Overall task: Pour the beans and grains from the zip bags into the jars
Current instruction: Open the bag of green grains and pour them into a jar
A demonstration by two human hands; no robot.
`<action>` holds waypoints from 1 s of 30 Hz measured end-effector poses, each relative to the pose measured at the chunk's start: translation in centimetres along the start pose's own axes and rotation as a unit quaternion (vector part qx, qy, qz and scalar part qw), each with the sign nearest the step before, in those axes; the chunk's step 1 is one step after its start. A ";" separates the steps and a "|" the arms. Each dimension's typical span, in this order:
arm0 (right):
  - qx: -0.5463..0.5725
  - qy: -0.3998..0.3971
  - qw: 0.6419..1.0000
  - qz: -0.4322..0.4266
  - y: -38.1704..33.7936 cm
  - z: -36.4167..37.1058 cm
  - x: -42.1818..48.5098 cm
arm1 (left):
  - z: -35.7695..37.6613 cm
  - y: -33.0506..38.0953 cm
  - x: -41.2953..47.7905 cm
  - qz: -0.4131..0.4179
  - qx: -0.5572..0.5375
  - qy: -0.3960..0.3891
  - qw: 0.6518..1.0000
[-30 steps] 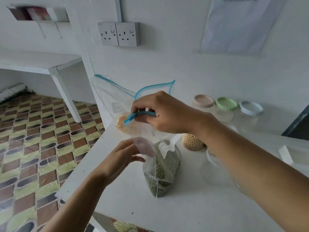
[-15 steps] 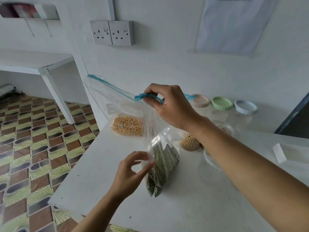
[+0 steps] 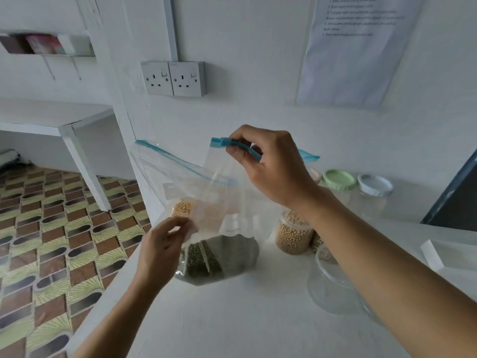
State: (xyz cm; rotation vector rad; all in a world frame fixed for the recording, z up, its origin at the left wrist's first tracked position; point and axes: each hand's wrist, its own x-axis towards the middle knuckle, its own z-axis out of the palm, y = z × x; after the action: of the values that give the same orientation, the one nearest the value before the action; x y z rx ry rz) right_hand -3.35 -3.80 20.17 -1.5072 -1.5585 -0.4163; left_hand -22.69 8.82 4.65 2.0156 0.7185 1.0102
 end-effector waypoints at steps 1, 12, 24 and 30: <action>0.004 0.011 1.000 0.003 0.0 -0.1 0.4 | -0.5 0.3 0.9 0.015 0.008 0.010 1.000; 0.046 0.064 0.992 0.099 2.7 1.2 -0.8 | -2.6 -0.8 5.2 0.037 0.037 -0.059 0.997; 0.073 0.031 0.994 0.079 3.4 1.2 -1.5 | -6.0 -7.8 3.7 -0.053 0.012 -0.182 0.982; 0.085 0.032 0.992 0.085 3.6 1.0 -1.4 | -3.7 -6.6 2.6 -0.057 -0.095 -0.085 0.990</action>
State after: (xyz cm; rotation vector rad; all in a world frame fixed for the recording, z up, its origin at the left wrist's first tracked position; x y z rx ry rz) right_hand -0.60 -3.16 17.28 -1.4661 -1.3666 -0.2262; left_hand -25.37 15.77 1.80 1.8468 0.6155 0.7987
